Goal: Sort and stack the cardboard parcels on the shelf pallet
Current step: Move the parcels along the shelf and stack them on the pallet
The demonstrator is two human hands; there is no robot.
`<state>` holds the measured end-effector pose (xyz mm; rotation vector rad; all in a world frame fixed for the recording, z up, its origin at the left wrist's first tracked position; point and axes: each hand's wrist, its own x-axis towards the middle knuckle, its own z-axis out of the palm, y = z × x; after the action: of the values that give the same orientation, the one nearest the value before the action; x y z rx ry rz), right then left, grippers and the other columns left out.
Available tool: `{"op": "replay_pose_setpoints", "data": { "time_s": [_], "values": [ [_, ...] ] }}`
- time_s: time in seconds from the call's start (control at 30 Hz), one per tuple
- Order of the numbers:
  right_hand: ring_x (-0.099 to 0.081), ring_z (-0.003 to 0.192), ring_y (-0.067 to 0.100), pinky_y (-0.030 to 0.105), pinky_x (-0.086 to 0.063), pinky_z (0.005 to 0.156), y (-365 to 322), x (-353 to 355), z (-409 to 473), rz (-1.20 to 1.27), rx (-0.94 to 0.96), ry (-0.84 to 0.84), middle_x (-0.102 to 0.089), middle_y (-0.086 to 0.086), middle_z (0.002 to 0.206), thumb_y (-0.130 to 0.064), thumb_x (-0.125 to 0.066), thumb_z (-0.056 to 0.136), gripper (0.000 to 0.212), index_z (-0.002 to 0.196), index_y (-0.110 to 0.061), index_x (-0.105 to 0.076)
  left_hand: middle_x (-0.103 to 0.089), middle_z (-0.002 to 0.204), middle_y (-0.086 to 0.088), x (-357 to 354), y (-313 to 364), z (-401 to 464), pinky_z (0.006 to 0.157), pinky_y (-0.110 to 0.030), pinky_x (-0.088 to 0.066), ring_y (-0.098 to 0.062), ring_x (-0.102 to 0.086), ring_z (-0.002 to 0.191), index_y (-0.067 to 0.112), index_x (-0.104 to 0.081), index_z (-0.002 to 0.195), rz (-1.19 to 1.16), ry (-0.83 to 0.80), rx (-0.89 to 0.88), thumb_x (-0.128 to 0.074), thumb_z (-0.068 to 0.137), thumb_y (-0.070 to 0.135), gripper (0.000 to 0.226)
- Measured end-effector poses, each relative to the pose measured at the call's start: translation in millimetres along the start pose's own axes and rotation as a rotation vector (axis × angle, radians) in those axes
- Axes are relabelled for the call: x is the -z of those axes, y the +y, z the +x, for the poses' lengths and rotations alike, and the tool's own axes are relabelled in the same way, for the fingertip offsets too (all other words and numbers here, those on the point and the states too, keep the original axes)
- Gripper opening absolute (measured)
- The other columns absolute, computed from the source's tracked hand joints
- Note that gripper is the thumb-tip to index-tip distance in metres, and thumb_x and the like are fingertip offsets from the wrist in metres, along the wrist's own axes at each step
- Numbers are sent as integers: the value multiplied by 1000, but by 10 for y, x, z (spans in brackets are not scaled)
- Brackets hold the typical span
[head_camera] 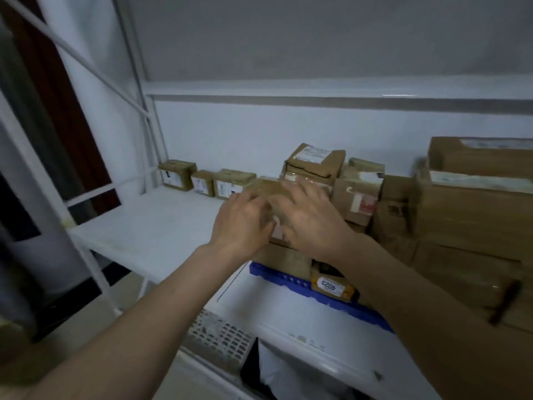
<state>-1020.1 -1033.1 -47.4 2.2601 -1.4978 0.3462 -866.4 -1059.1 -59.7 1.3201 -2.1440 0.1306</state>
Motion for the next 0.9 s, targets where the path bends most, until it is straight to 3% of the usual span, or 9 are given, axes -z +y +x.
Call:
{"op": "replay_pose_setpoints", "data": {
  "time_s": [0.23, 0.43, 0.67, 0.9],
  "values": [
    [-28, 136, 28, 37, -26, 110, -619, -455, 619, 35, 71, -46, -38, 11, 145, -28, -49, 93, 43, 135, -15, -45, -55, 127, -2, 7, -913, -79, 89, -29, -37, -22, -47, 116, 19, -63, 114, -3, -109, 113, -64, 86, 38, 33],
    [-16, 143, 33, 41, -15, 116, -1302, -954, 1269, 53, 67, -188, -25, 13, 154, -34, -52, 94, 58, 146, -15, -31, -52, 131, 1, 168, -2068, -186, 94, -30, -40, -19, -47, 119, 25, -61, 118, 15, -236, 192, -62, 87, 42, 36],
    [-11, 145, 32, 45, -16, 117, -1980, -1441, 2001, 126, -46, -331, -17, 9, 157, -39, -53, 94, 62, 146, -17, -28, -51, 132, 0, 266, -3312, -188, 96, -31, -41, -20, -44, 121, 24, -61, 117, 20, -315, 264, -63, 87, 41, 35],
    [-7, 145, 32, 46, -16, 116, -2267, -1890, 2569, 189, -114, -474, -13, 8, 158, -40, -52, 94, 63, 147, -18, -25, -48, 134, 0, 77, -4106, -8, 96, -30, -39, -20, -43, 122, 24, -59, 120, -38, -427, 319, -61, 89, 43, 37]
  ]
}}
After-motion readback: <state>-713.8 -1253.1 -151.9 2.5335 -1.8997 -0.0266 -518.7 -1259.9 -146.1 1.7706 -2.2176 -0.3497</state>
